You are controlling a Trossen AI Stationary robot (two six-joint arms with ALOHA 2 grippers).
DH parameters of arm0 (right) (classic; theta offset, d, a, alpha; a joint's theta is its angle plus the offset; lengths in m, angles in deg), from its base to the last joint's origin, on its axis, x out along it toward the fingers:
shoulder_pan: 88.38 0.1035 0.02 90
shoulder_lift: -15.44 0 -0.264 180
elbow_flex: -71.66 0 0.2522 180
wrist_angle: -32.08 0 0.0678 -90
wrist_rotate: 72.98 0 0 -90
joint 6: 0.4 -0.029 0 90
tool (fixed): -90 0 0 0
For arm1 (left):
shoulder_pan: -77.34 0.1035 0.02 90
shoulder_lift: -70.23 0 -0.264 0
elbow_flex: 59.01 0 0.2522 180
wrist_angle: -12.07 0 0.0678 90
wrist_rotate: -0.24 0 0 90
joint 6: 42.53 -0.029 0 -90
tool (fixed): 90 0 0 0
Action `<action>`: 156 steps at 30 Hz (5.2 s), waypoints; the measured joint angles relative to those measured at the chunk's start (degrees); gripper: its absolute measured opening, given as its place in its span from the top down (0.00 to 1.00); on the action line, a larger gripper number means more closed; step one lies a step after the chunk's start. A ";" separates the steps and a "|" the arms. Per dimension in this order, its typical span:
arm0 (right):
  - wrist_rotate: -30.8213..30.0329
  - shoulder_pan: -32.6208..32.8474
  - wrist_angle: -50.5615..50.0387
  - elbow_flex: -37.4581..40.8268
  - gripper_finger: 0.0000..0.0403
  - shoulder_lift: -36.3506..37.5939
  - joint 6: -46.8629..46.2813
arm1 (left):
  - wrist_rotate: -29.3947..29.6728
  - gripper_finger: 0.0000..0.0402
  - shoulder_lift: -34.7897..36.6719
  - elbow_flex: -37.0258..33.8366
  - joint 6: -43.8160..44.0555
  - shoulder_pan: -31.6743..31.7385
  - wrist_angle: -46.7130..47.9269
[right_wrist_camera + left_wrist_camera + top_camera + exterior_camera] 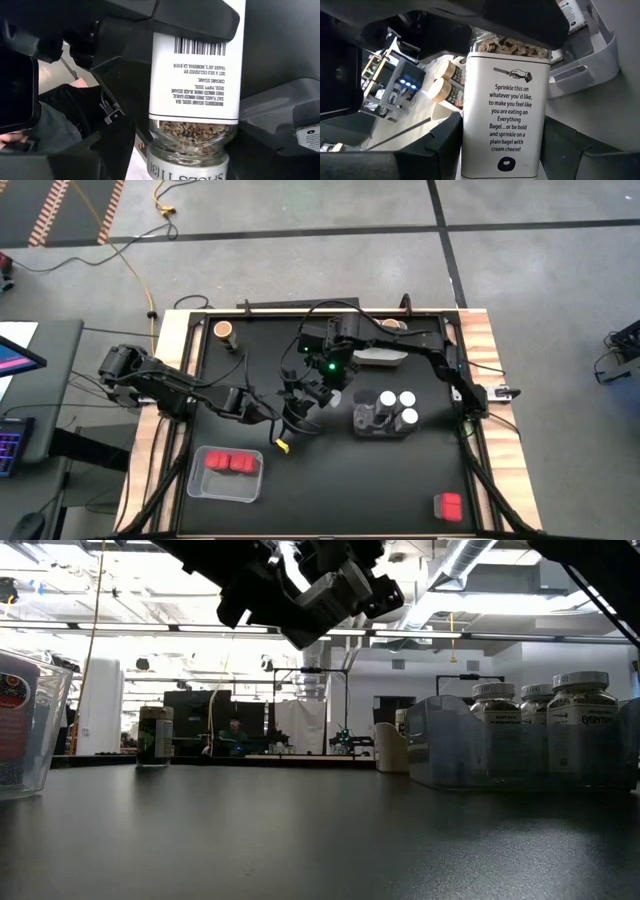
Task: Sort spices by type
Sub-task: Put the white spice bottle in the black bin
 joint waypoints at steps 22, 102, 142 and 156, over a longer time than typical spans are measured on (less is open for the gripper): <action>-49.67 6.40 -3.85 2.27 0.21 22.42 -3.27 | -16.86 0.48 -0.04 -2.78 26.10 3.52 -7.02; -28.13 10.54 41.06 40.19 0.25 28.87 43.99 | -29.35 0.48 -0.04 -13.38 37.94 6.82 -33.23; -25.94 9.44 39.05 40.19 0.28 28.87 43.80 | -28.94 0.48 0.02 -8.59 37.94 7.61 -24.13; -26.02 9.44 39.15 40.22 0.35 28.87 43.80 | -28.94 0.48 0.00 -8.59 38.35 7.61 -23.98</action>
